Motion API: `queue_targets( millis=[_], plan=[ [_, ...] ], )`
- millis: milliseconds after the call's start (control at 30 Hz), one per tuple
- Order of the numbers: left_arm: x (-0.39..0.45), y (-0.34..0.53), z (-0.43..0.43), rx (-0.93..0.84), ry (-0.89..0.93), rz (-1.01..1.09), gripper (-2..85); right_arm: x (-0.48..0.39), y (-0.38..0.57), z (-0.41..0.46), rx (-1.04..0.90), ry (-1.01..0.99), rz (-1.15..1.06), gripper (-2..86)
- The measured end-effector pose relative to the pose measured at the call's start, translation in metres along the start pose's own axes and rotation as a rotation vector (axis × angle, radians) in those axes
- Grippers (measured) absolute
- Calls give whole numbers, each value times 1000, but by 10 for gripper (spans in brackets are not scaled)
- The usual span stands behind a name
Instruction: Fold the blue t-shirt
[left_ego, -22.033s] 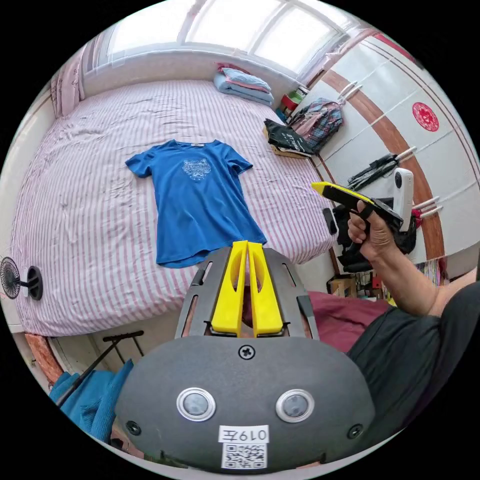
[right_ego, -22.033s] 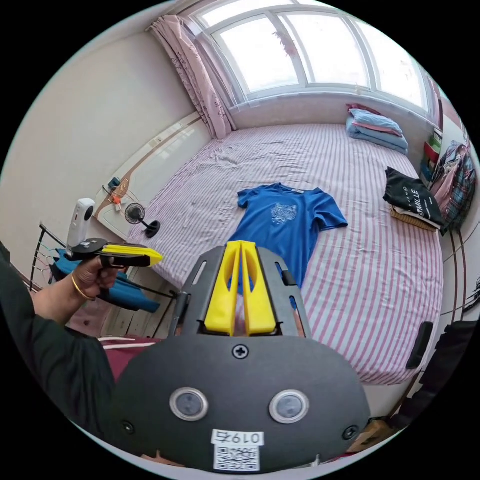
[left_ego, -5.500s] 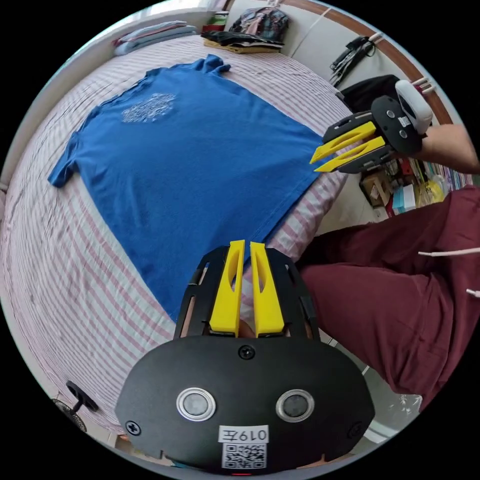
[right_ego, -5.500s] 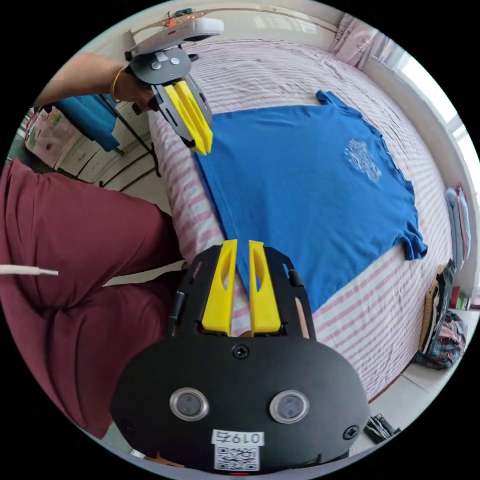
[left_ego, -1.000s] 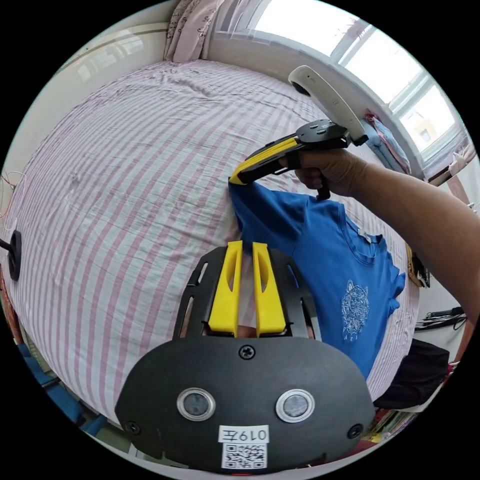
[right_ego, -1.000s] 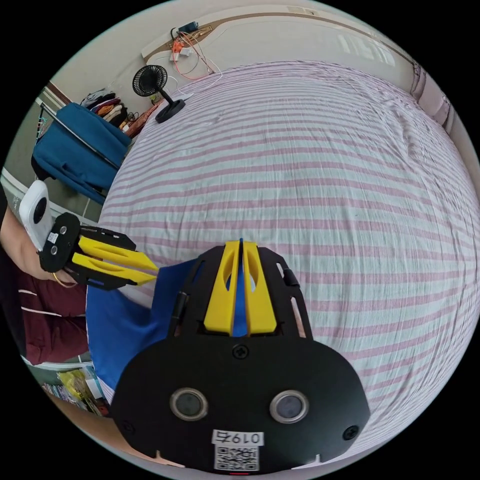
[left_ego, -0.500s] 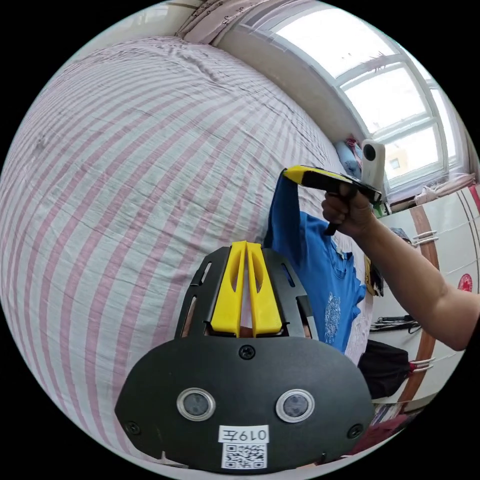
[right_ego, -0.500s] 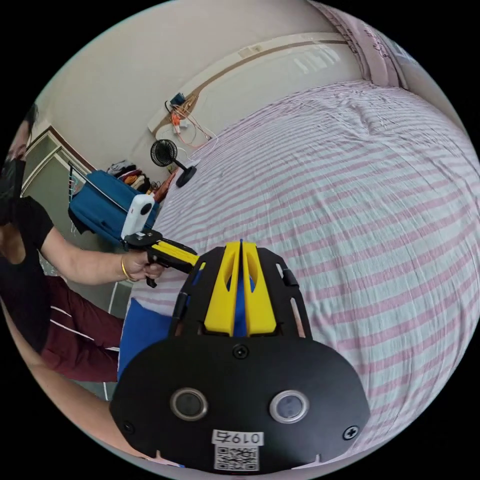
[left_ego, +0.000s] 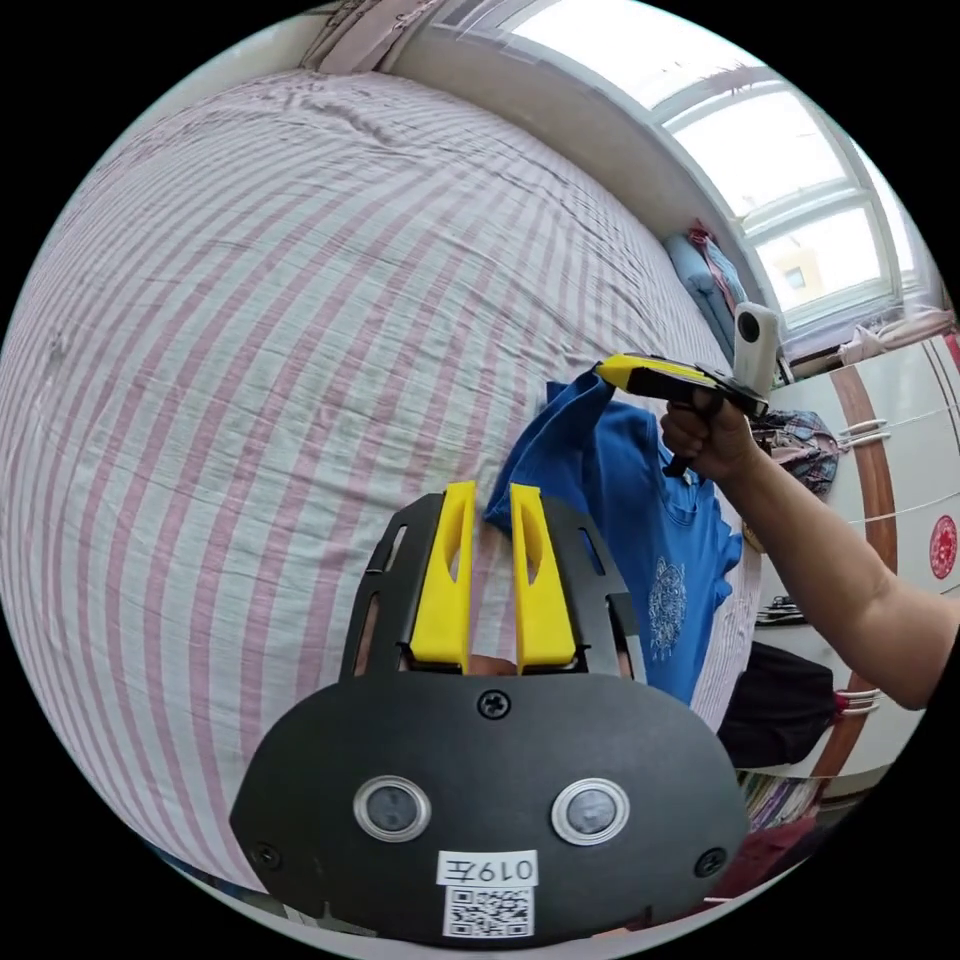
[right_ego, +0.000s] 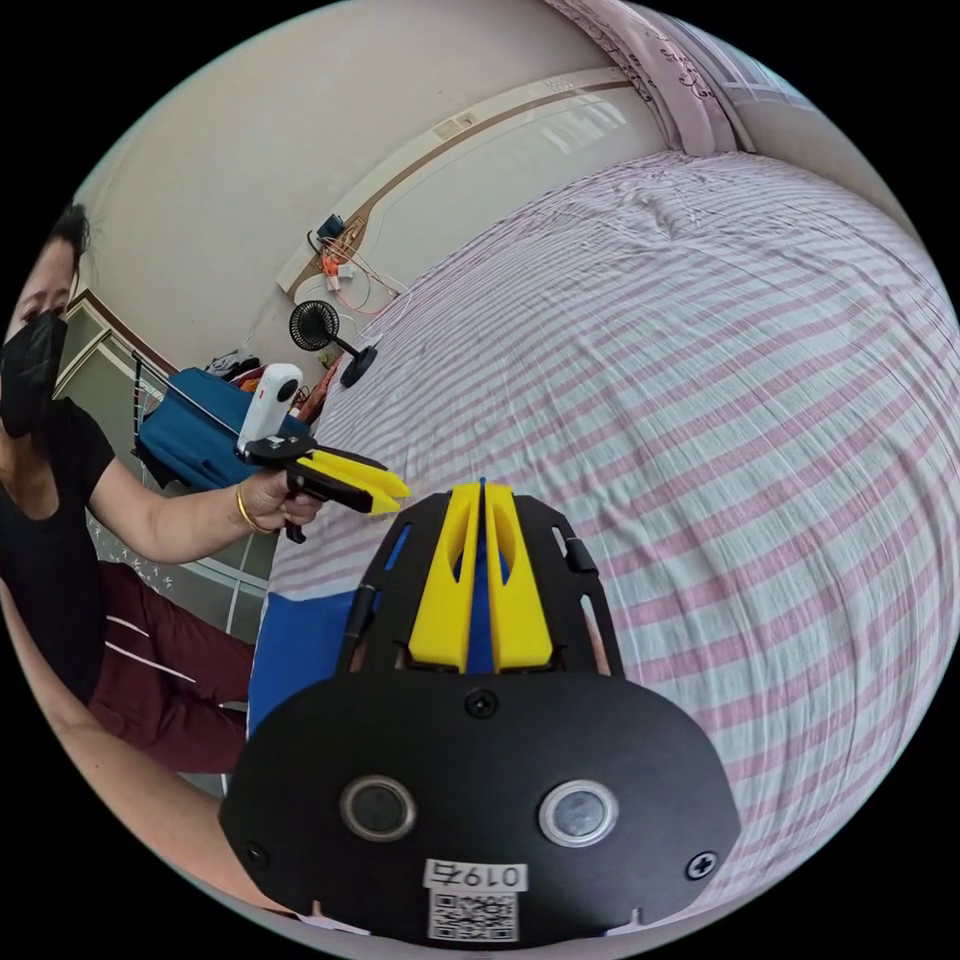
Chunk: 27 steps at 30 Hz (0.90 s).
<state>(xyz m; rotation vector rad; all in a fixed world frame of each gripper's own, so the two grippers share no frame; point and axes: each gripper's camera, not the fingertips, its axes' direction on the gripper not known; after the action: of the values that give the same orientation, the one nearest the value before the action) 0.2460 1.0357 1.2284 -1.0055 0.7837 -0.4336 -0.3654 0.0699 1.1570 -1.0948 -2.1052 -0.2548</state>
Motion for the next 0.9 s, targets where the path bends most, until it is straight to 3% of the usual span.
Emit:
queue_targets(
  millis=[467, 633, 900],
  plan=[
    [22, -1, 20, -140, -86, -29, 75, -3, -16, 1, -18, 5, -40, -9],
    [4, 6, 17, -77, 7, -183, 74, -4, -14, -1, -11, 7, -28, -9],
    [4, 13, 14, -43, 9, -222, 27, -14, -15, 4, -19, 4, -30, -9]
  ],
)
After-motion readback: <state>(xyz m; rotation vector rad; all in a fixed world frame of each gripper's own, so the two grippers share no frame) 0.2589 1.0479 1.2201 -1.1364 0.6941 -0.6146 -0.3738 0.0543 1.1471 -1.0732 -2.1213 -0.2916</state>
